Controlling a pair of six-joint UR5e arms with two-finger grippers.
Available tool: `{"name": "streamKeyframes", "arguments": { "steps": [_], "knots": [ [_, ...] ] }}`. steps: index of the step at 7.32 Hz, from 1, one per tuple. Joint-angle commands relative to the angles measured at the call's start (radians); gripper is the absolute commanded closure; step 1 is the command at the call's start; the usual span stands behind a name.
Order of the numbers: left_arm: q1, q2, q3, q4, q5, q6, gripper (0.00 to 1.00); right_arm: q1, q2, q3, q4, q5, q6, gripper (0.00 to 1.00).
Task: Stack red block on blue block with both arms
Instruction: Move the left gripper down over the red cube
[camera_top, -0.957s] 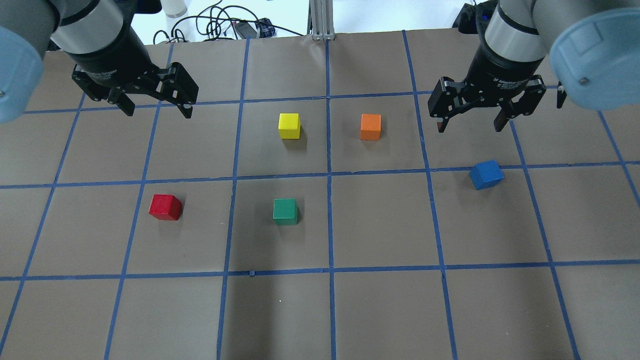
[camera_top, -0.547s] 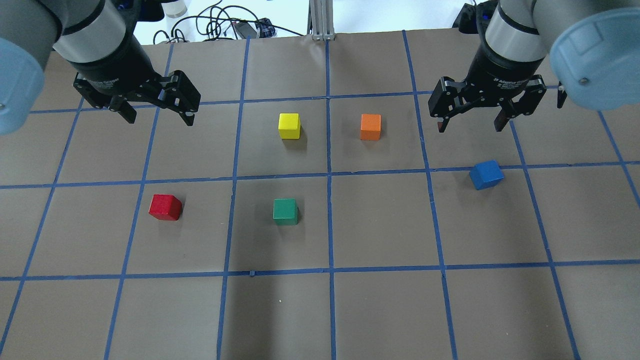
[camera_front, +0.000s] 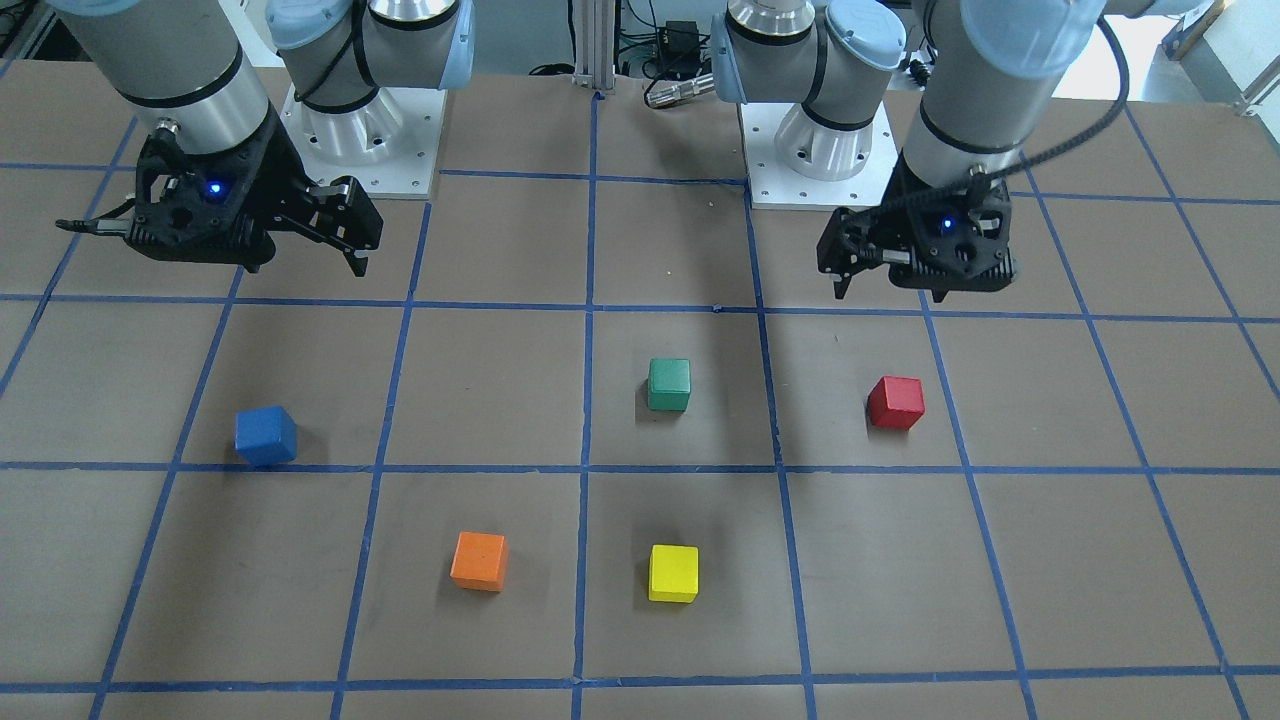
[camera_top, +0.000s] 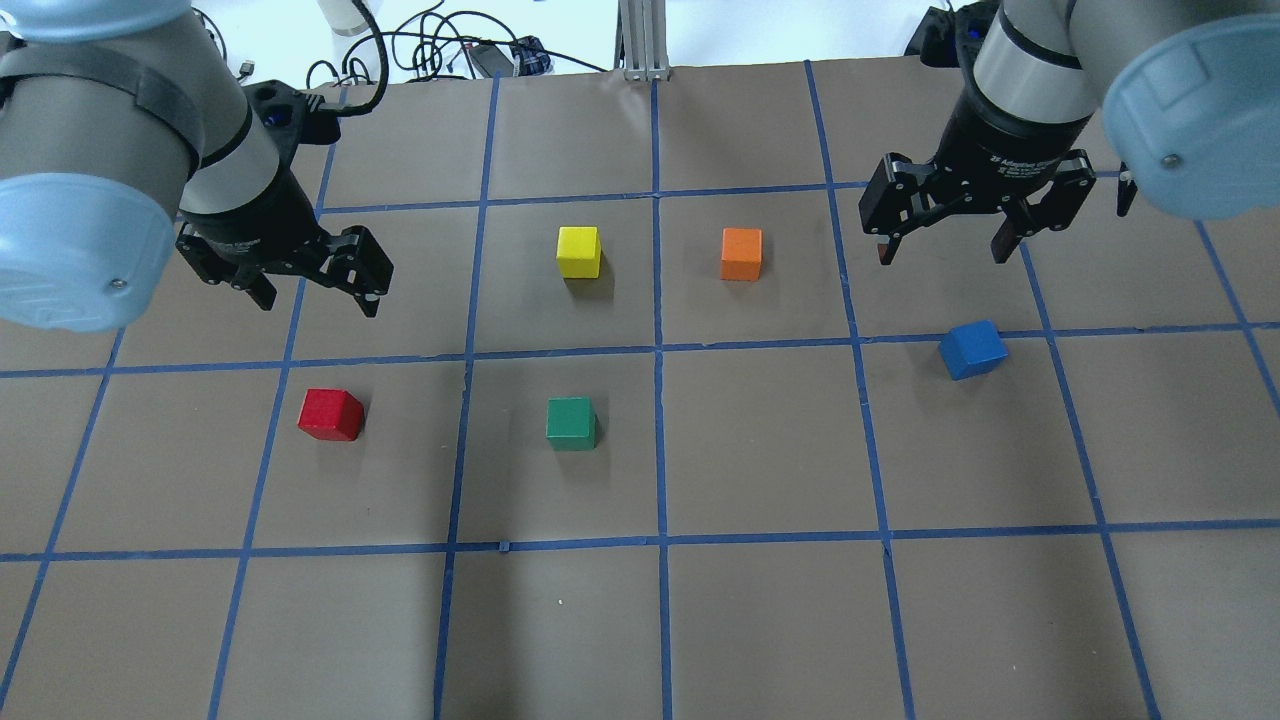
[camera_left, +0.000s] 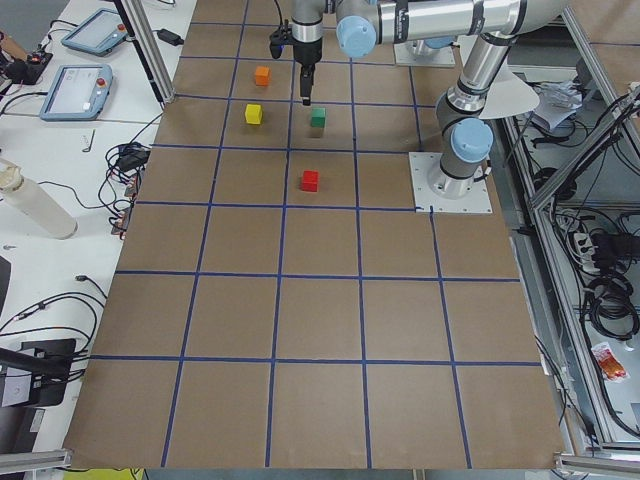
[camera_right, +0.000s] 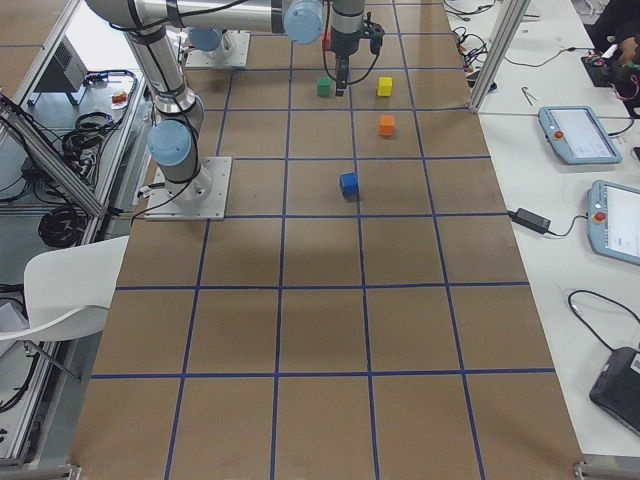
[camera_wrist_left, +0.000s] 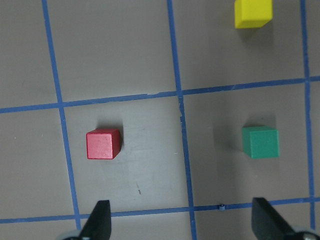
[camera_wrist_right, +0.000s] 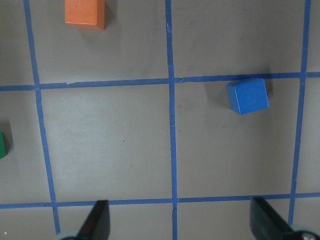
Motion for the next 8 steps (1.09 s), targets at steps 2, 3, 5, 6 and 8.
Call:
{"name": "streamKeyframes", "arguments": {
  "steps": [2, 3, 5, 6, 8],
  "knots": [
    [0.094, -0.113, -0.105, 0.149, 0.012, 0.164, 0.00, 0.003, 0.000, 0.000, -0.002, 0.002, 0.001, 0.00],
    [0.129, -0.141, -0.168, 0.241, 0.009, 0.199, 0.00, 0.003, 0.000, 0.000, -0.001, 0.002, 0.001, 0.00],
    [0.174, -0.170, -0.256, 0.373, 0.010, 0.280, 0.00, 0.003, 0.001, 0.000, -0.001, 0.002, 0.003, 0.00],
    [0.182, -0.191, -0.276, 0.395, 0.004, 0.279, 0.00, 0.003, 0.001, 0.000, -0.001, 0.002, 0.001, 0.00],
    [0.197, -0.253, -0.328, 0.552, 0.007, 0.285, 0.00, 0.003, 0.001, 0.000, -0.001, 0.002, 0.001, 0.00]
  ]
}}
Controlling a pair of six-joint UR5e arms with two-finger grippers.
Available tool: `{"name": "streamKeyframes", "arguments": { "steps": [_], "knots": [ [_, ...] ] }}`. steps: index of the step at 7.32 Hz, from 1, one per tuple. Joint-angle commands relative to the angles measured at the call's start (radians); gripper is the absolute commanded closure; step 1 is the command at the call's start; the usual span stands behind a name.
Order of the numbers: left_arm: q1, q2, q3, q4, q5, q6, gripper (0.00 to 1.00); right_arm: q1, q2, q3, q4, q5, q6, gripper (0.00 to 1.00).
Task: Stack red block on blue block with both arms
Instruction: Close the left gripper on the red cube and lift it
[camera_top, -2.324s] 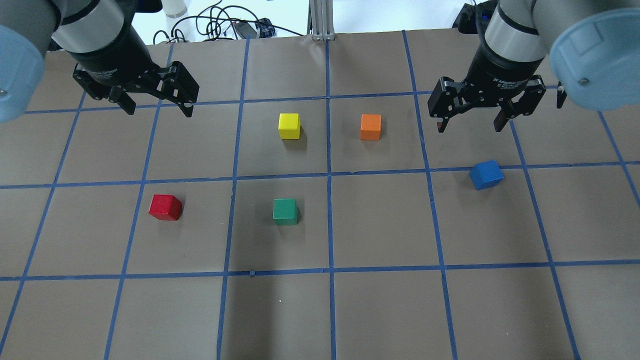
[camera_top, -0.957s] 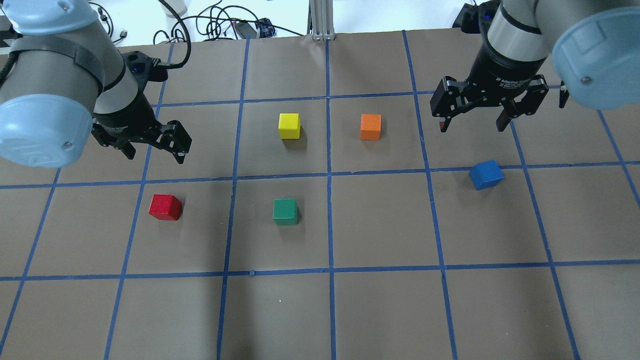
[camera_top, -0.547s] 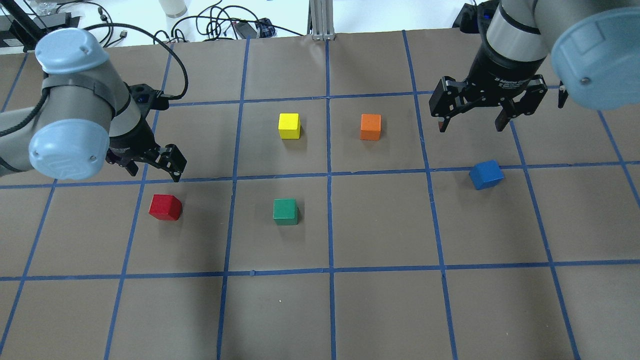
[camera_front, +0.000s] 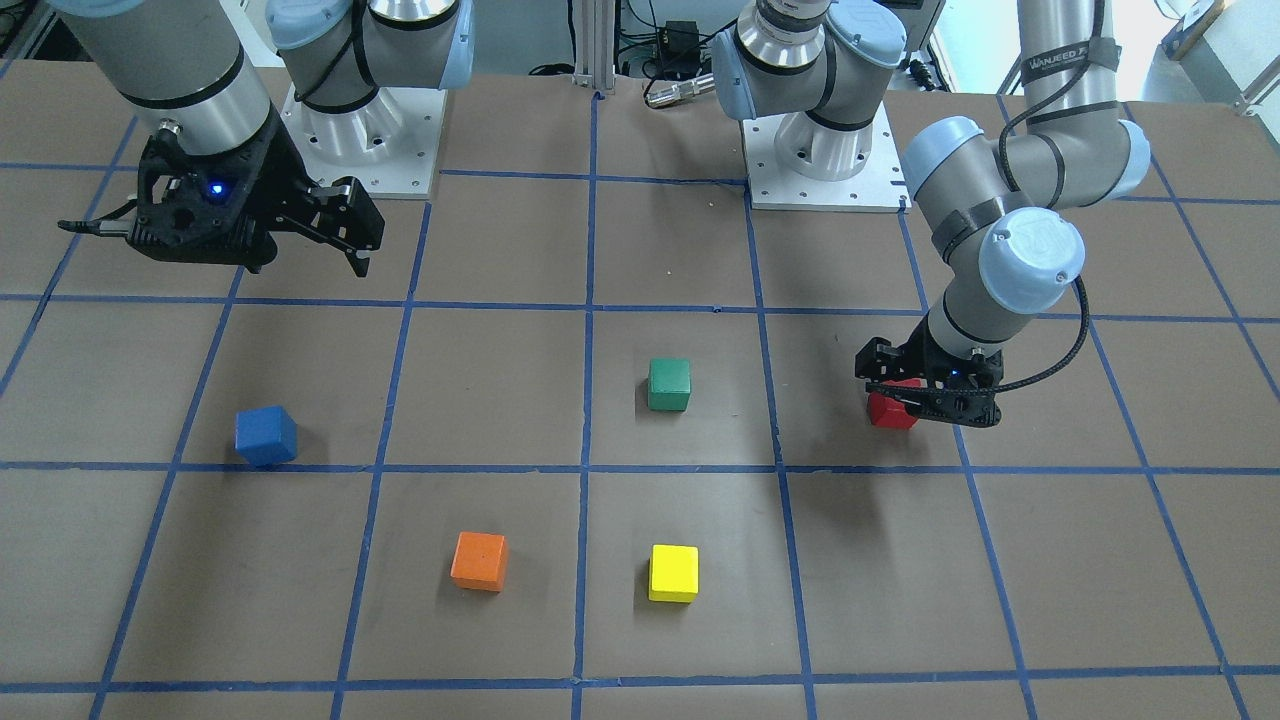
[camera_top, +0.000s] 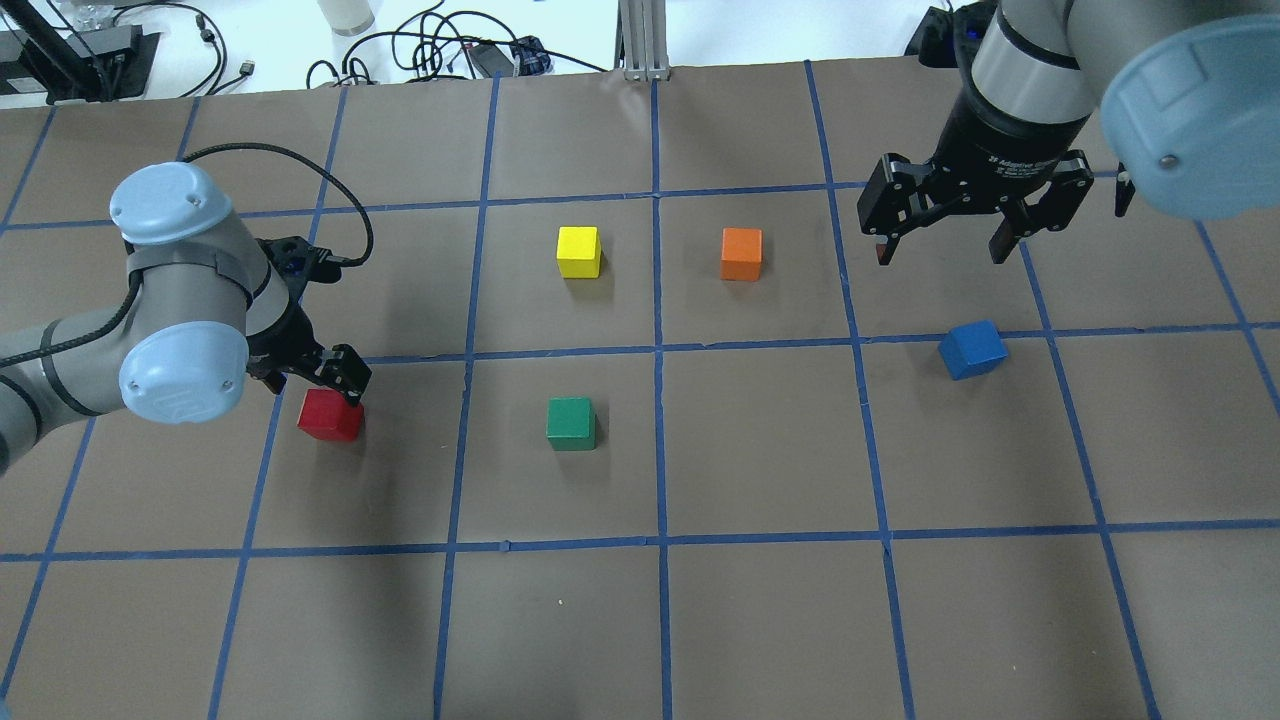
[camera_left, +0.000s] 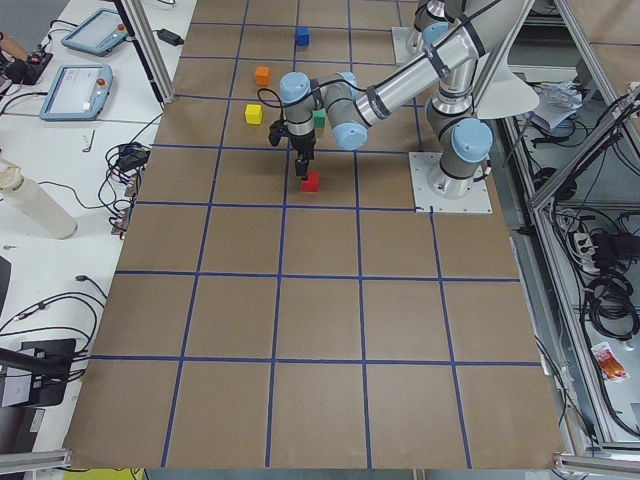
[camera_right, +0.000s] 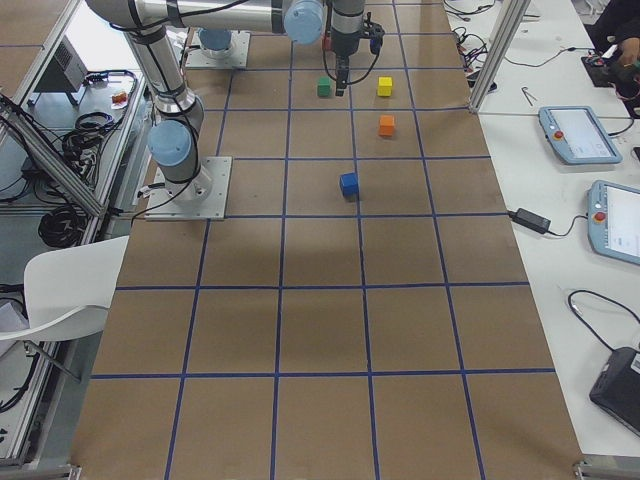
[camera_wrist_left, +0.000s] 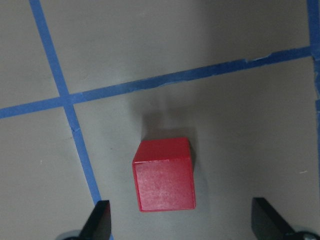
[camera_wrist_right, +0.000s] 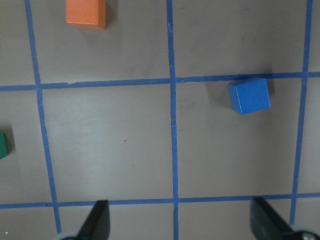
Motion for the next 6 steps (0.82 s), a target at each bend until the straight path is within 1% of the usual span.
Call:
{"name": "streamKeyframes", "arguments": {
  "steps": [1, 3, 4, 5, 6],
  "knots": [
    [0.013, -0.049, -0.036, 0.092, 0.002, 0.007, 0.00, 0.000, -0.001, 0.000, 0.000, 0.000, 0.001, 0.00],
    [0.014, -0.073, -0.037, 0.085, -0.017, 0.005, 0.00, 0.000, 0.000, 0.003, 0.000, 0.000, 0.001, 0.00],
    [0.014, -0.075, -0.037, 0.092, -0.009, 0.008, 0.22, 0.000, -0.001, 0.003, 0.000, 0.001, 0.002, 0.00],
    [0.014, -0.075, -0.030, 0.094, -0.009, 0.011, 0.56, 0.000, -0.002, 0.003, 0.000, 0.002, 0.002, 0.00],
    [0.016, -0.070, -0.025, 0.094, -0.014, 0.008, 0.73, 0.002, 0.000, 0.005, 0.000, 0.002, -0.001, 0.00]
  ]
}}
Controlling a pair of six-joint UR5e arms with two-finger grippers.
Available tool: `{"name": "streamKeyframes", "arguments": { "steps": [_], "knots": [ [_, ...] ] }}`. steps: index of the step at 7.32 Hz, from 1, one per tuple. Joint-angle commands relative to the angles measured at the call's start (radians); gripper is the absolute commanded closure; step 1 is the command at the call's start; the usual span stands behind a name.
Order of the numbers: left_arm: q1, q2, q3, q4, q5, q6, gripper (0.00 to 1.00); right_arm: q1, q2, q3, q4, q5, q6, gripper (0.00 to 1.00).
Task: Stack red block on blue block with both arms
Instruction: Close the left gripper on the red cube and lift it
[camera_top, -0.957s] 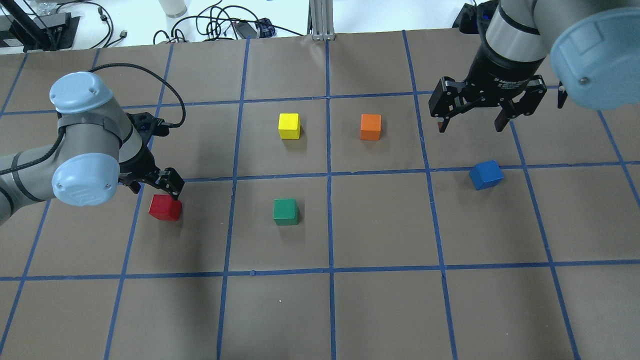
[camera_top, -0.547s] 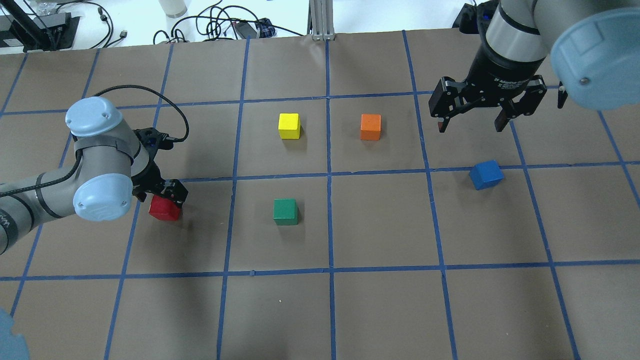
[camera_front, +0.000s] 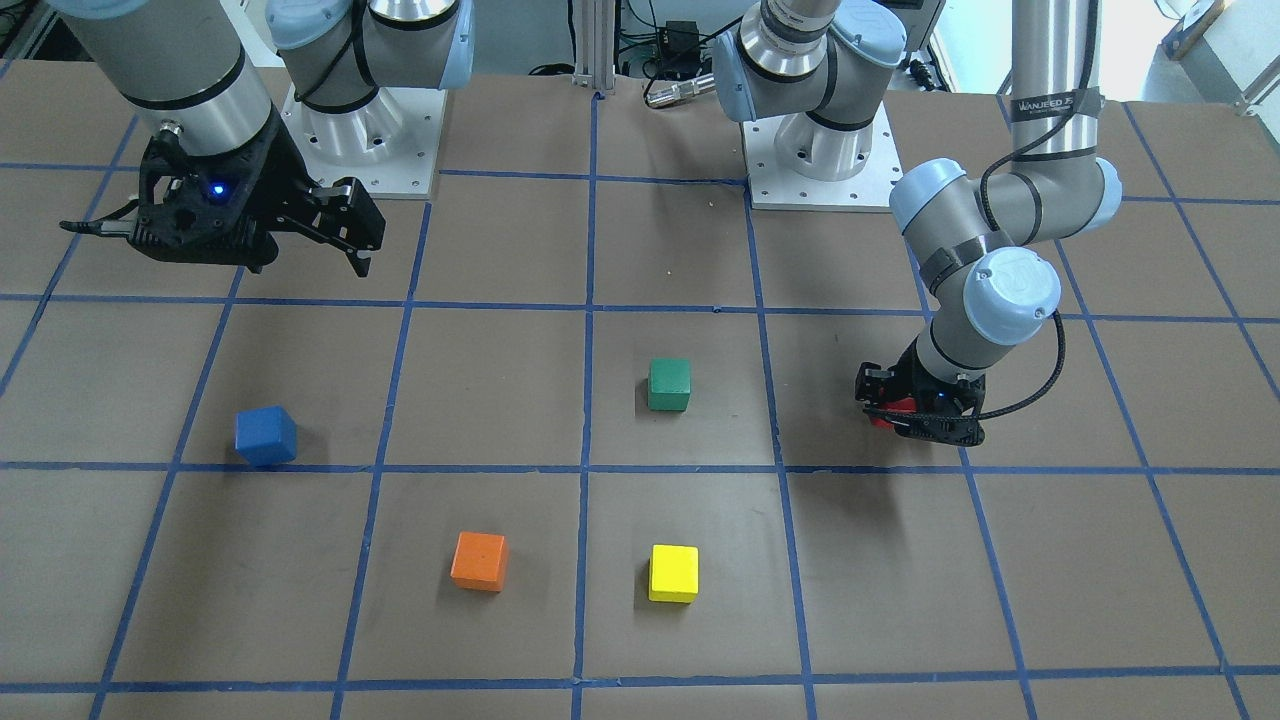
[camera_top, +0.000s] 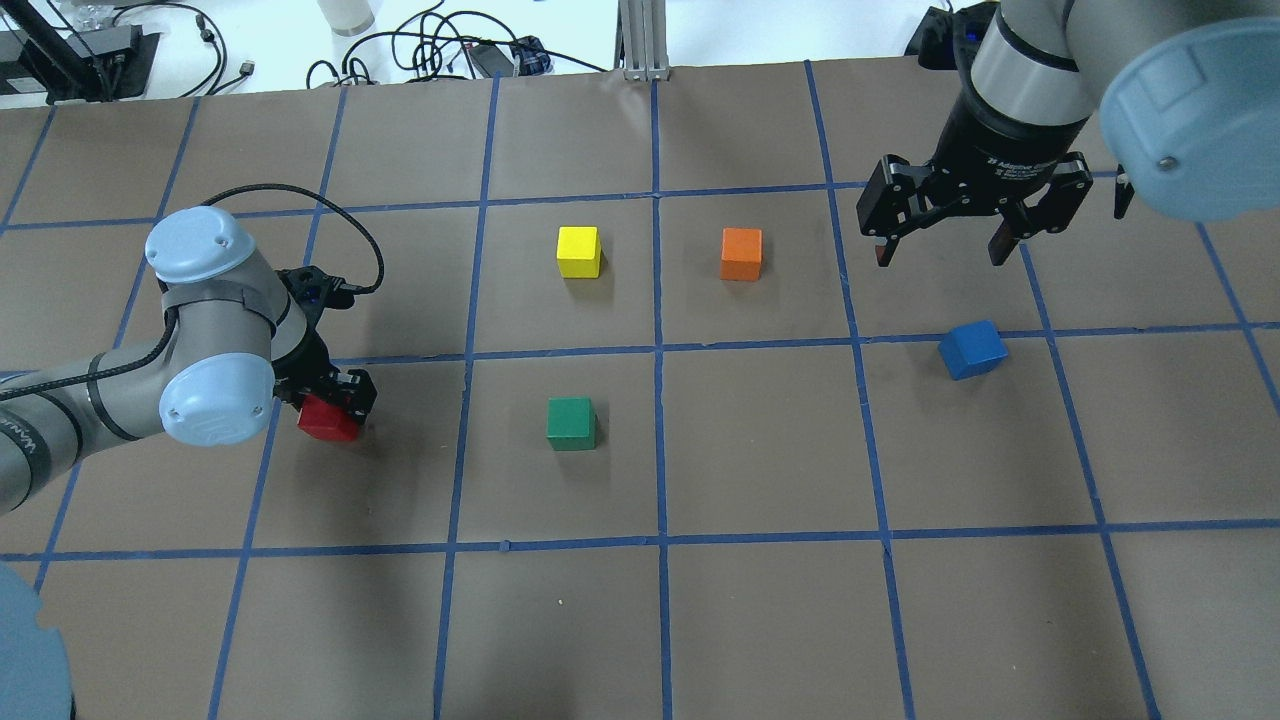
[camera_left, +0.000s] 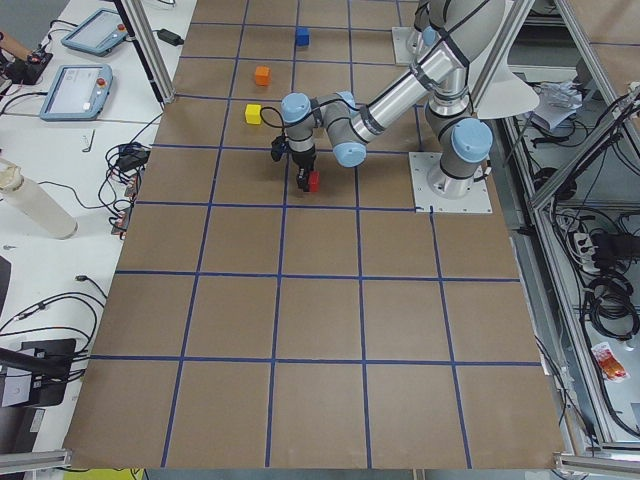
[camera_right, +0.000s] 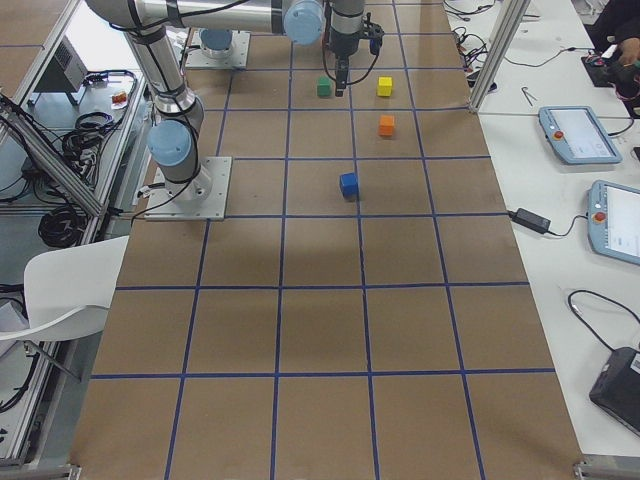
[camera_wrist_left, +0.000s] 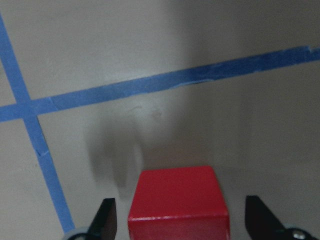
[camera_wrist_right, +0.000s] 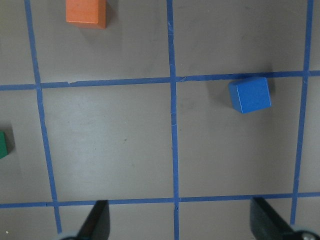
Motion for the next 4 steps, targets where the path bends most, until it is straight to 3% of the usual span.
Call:
{"name": "streamKeyframes", "arguments": {
  "steps": [1, 2, 4],
  "knots": [
    [0.000, 0.018, 0.008, 0.001, -0.009, -0.005, 0.90, 0.000, 0.001, 0.009, -0.002, 0.000, -0.001, 0.00],
    [-0.022, 0.030, 0.043, -0.011, -0.009, -0.013, 0.95, 0.000, 0.001, 0.009, 0.000, 0.000, 0.001, 0.00],
    [-0.136, 0.016, 0.144, -0.038, -0.038, -0.134, 0.95, 0.000, -0.001, 0.013, 0.000, -0.001, 0.001, 0.00]
  ]
}}
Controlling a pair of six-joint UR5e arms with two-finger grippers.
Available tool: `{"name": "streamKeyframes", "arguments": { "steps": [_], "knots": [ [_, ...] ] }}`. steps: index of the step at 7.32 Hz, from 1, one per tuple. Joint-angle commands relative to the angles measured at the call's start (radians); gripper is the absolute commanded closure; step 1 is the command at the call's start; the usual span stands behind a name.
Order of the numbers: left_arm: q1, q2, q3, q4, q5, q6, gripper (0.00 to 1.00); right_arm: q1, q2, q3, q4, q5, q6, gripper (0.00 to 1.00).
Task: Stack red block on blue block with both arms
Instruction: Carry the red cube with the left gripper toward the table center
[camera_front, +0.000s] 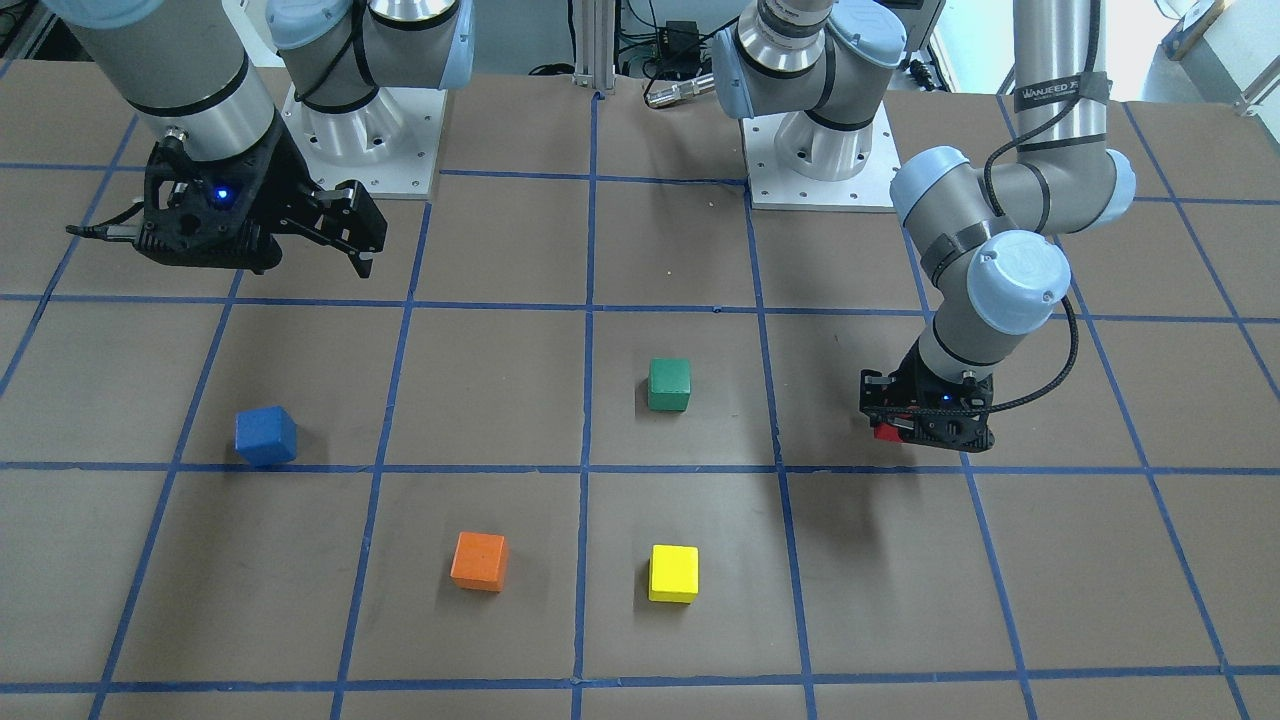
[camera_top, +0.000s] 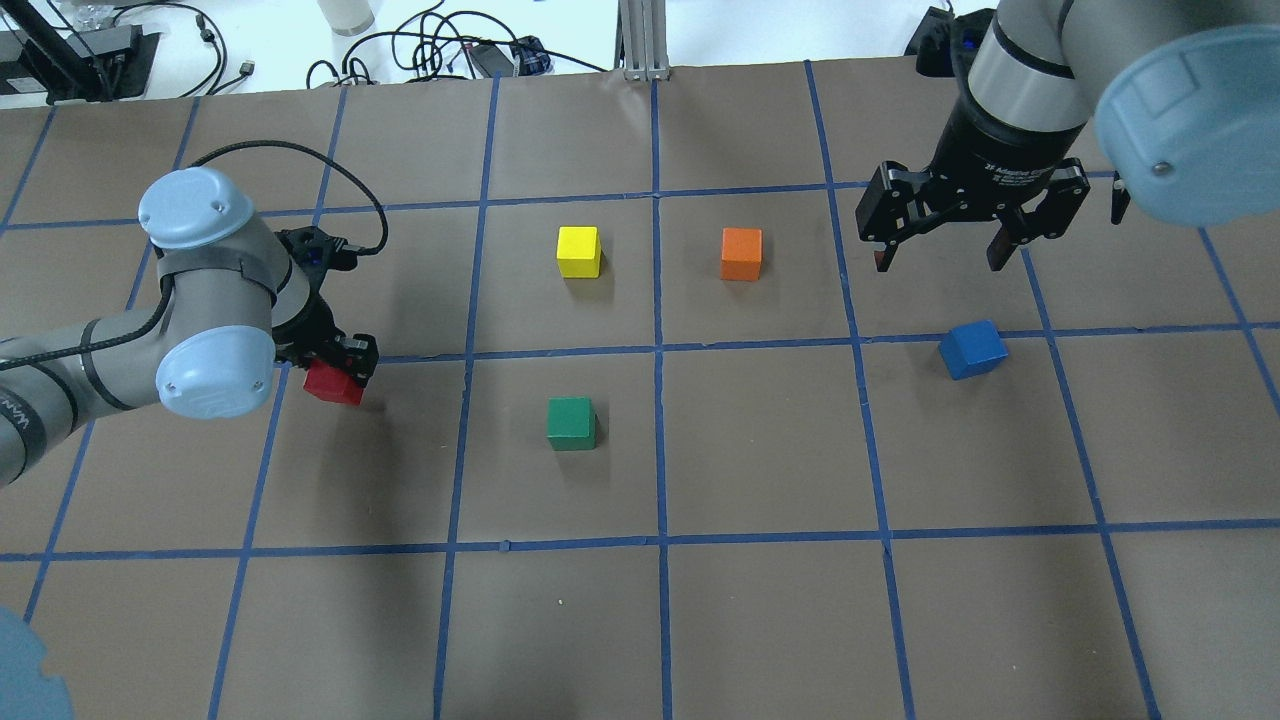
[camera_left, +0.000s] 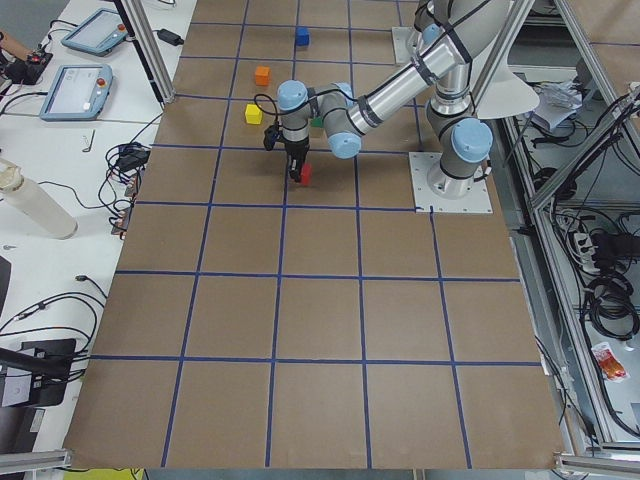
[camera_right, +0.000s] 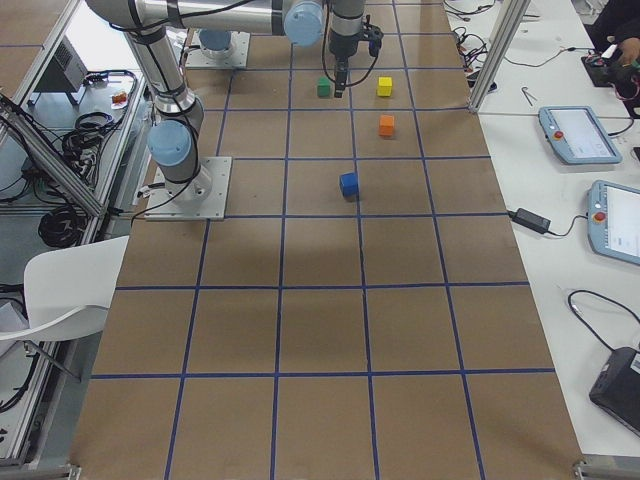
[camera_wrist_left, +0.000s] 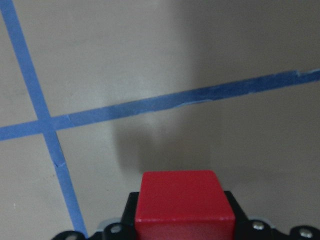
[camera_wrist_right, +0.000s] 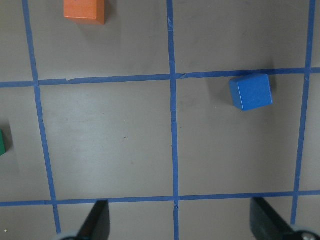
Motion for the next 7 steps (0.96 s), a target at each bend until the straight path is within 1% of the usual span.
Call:
{"name": "streamKeyframes", "arguments": {
  "steps": [1, 2, 3, 4, 6, 7],
  "knots": [
    [-0.133, -0.019, 0.108, -0.036, -0.022, -0.182, 0.95, 0.000, -0.001, 0.005, 0.000, -0.001, 0.001, 0.00],
    [-0.185, -0.037, 0.152, -0.036, -0.031, -0.258, 0.95, 0.000, -0.001, 0.008, 0.000, -0.002, 0.001, 0.00],
    [-0.230, -0.062, 0.175, -0.036, -0.060, -0.354, 0.95, 0.000, -0.001, 0.016, 0.000, -0.001, 0.002, 0.00],
    [-0.276, -0.094, 0.226, -0.035, -0.104, -0.453, 0.95, 0.000, 0.000, 0.016, -0.001, -0.001, 0.002, 0.00],
    [-0.389, -0.170, 0.325, -0.035, -0.108, -0.574, 0.95, 0.000, -0.001, 0.016, -0.001, 0.001, 0.002, 0.00],
    [-0.419, -0.203, 0.344, -0.029, -0.105, -0.623, 0.95, 0.000, -0.001, 0.016, -0.001, 0.000, 0.001, 0.00]
  ]
}}
